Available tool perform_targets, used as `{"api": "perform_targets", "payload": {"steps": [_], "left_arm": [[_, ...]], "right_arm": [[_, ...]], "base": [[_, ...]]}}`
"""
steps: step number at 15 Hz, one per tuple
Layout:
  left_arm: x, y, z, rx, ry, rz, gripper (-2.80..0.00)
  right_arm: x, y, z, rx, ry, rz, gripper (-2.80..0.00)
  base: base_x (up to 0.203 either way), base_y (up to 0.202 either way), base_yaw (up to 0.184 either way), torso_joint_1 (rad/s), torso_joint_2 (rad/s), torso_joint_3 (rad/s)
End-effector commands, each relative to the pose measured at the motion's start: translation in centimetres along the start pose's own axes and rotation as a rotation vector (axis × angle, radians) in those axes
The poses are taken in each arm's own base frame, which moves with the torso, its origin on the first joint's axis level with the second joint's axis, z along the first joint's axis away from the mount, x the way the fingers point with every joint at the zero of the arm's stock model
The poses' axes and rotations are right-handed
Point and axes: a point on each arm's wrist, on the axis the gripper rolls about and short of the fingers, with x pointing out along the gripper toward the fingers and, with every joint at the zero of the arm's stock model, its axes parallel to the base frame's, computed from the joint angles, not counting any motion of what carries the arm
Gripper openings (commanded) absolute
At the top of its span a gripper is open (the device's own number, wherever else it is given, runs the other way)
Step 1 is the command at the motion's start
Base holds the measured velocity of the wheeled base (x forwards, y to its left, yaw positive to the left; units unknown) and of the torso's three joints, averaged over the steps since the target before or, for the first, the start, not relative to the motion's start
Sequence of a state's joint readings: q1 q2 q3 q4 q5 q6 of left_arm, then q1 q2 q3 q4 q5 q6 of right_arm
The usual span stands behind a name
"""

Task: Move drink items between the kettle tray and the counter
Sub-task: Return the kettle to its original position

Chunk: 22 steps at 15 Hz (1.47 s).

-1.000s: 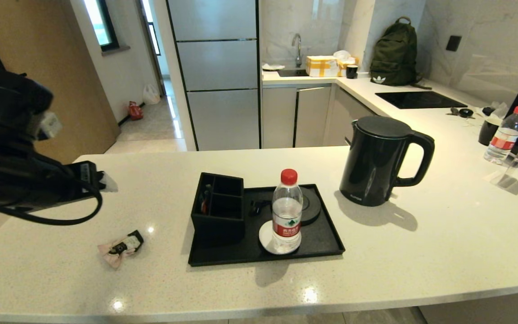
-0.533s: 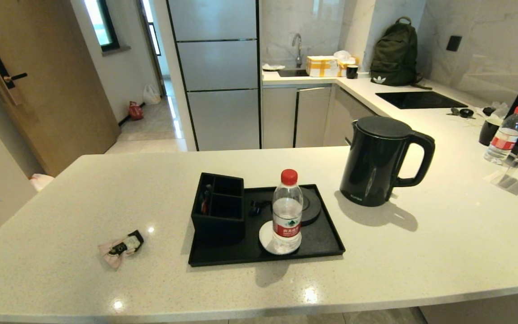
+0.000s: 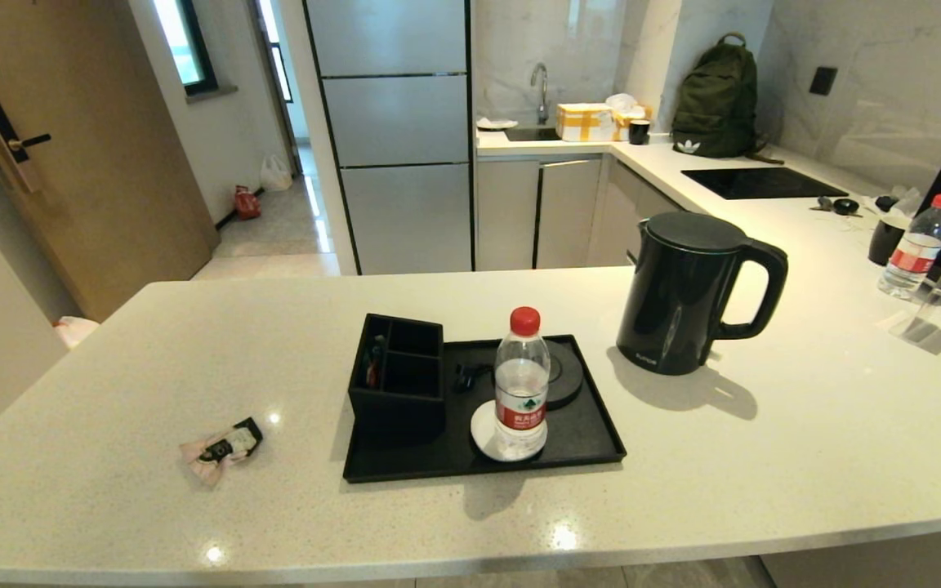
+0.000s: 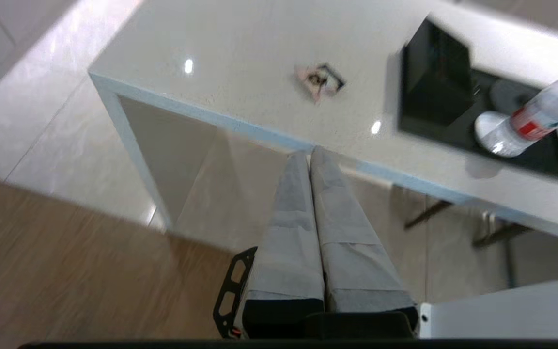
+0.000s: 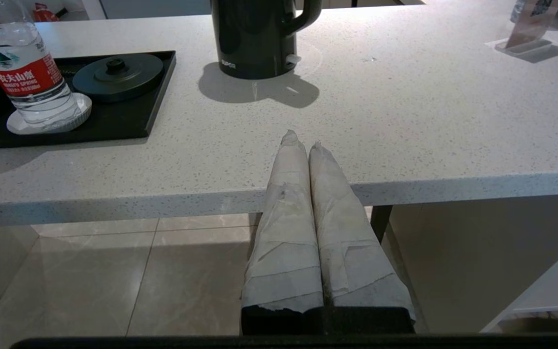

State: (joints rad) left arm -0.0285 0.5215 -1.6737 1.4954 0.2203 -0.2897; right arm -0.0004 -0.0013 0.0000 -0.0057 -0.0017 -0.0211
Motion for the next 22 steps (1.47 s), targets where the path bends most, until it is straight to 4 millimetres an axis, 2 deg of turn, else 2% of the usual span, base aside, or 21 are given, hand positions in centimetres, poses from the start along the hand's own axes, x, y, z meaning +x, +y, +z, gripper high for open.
{"api": "perform_targets", "payload": {"steps": [1, 3, 4, 5, 7, 8, 10, 12, 14, 15, 17, 18, 20, 22], "left_arm": [[-3.0, 1.7, -3.8, -0.028, -0.119, -0.035, -2.8], [-2.4, 2.6, -8.3, -0.007, -0.079, -0.065, -2.8], [-1.5, 3.1, -11.2, 0.01, -0.042, -0.087, -2.8], [0.0, 3.3, -13.2, 0.027, 0.025, -0.098, -2.8], [1.6, 3.3, -15.4, 0.049, 0.104, -0.135, -2.8], [2.4, 3.2, -15.4, 0.052, 0.104, -0.139, -2.8], [5.6, 2.3, -14.9, 0.059, 0.088, -0.134, -2.8], [10.5, 1.2, -14.3, 0.071, -0.03, -0.13, -2.8], [15.5, 0.5, -15.2, 0.136, -0.146, -0.105, -2.8], [17.4, 0.3, -15.6, 0.165, -0.238, -0.107, -2.8], [19.3, 0.0, -16.1, 0.206, -0.419, -0.146, -2.8], [19.6, -0.2, -16.3, 0.226, -0.446, -0.195, -2.8], [20.0, -0.2, -17.1, 0.293, -0.375, -0.239, -2.8], [20.0, 0.0, -17.7, 0.289, -0.277, -0.237, -2.8]], "right_arm": [[0.0, 0.0, 0.0, 0.0, 0.002, 0.001, -2.8], [0.0, 0.0, 0.0, 0.0, 0.002, -0.001, -2.8], [0.0, 0.0, 0.0, 0.0, 0.002, -0.001, -2.8], [0.0, 0.0, 0.0, 0.0, 0.002, 0.001, -2.8], [0.0, 0.0, 0.0, 0.0, 0.002, 0.001, -2.8], [0.0, 0.0, 0.0, 0.0, 0.002, 0.001, -2.8], [0.0, 0.0, 0.0, 0.0, 0.002, 0.001, -2.8], [0.0, 0.0, 0.0, 0.0, 0.002, -0.001, -2.8], [0.0, 0.0, 0.0, 0.0, 0.002, 0.001, -2.8], [0.0, 0.0, 0.0, 0.0, 0.002, -0.001, -2.8], [0.0, 0.0, 0.0, 0.0, 0.002, -0.001, -2.8], [0.0, 0.0, 0.0, 0.0, 0.002, 0.001, -2.8], [0.0, 0.0, 0.0, 0.0, 0.002, 0.001, -2.8], [0.0, 0.0, 0.0, 0.0, 0.002, 0.001, -2.8]], "base": [[0.0, 0.0, 0.0, 0.0, 0.0, 0.0], [0.0, 0.0, 0.0, 0.0, 0.0, 0.0], [0.0, 0.0, 0.0, 0.0, 0.0, 0.0], [0.0, 0.0, 0.0, 0.0, 0.0, 0.0], [0.0, 0.0, 0.0, 0.0, 0.0, 0.0], [0.0, 0.0, 0.0, 0.0, 0.0, 0.0], [0.0, 0.0, 0.0, 0.0, 0.0, 0.0], [0.0, 0.0, 0.0, 0.0, 0.0, 0.0], [0.0, 0.0, 0.0, 0.0, 0.0, 0.0], [0.0, 0.0, 0.0, 0.0, 0.0, 0.0], [0.0, 0.0, 0.0, 0.0, 0.0, 0.0], [0.0, 0.0, 0.0, 0.0, 0.0, 0.0], [0.0, 0.0, 0.0, 0.0, 0.0, 0.0], [0.0, 0.0, 0.0, 0.0, 0.0, 0.0]]}}
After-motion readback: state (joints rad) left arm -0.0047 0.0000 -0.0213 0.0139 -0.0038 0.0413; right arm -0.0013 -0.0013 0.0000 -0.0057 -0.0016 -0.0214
